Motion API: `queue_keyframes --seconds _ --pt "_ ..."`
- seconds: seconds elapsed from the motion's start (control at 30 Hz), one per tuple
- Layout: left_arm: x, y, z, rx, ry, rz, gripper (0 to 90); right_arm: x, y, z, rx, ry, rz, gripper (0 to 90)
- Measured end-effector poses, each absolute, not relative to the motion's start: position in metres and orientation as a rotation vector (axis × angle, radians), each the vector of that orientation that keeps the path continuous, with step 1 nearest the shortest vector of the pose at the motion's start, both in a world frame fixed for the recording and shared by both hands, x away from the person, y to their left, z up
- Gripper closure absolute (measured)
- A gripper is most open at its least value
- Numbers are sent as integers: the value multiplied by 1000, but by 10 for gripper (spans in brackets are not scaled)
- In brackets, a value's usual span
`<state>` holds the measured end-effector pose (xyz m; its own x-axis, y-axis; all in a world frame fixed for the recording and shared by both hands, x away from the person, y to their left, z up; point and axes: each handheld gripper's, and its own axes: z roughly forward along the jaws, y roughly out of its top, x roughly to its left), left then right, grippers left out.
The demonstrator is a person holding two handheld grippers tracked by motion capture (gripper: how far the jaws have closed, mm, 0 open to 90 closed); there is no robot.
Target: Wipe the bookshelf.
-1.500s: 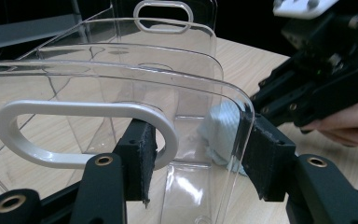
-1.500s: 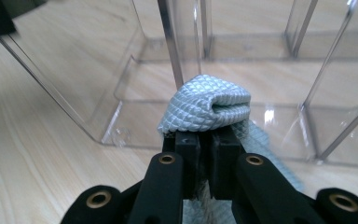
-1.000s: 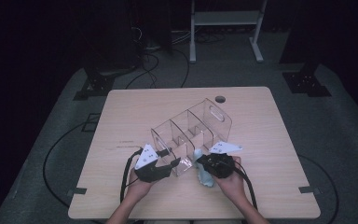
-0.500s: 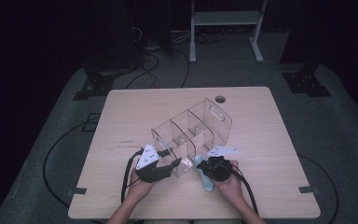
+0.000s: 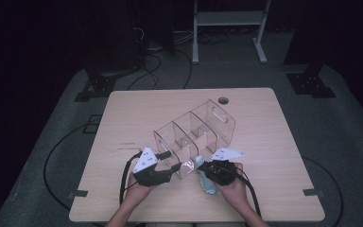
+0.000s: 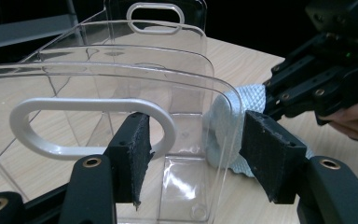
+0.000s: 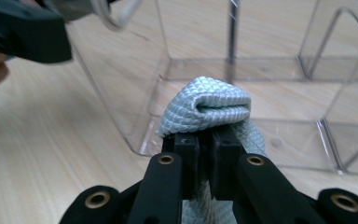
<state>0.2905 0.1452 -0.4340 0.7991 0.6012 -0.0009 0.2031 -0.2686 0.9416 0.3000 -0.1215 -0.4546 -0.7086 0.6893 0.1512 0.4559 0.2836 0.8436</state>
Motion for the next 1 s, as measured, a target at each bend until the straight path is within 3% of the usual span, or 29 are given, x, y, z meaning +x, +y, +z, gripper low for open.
queue_keyframes --seconds 0.5,0.77,1.0 --pt "294 166 -433 1832 617 447 512 286 -90 -416 874 2342 1516 831" --pt "301 169 -436 1841 618 469 593 289 -89 -402 864 2352 1535 832" --pt "307 172 -436 1817 645 488 606 288 -93 -398 875 2371 1579 832"
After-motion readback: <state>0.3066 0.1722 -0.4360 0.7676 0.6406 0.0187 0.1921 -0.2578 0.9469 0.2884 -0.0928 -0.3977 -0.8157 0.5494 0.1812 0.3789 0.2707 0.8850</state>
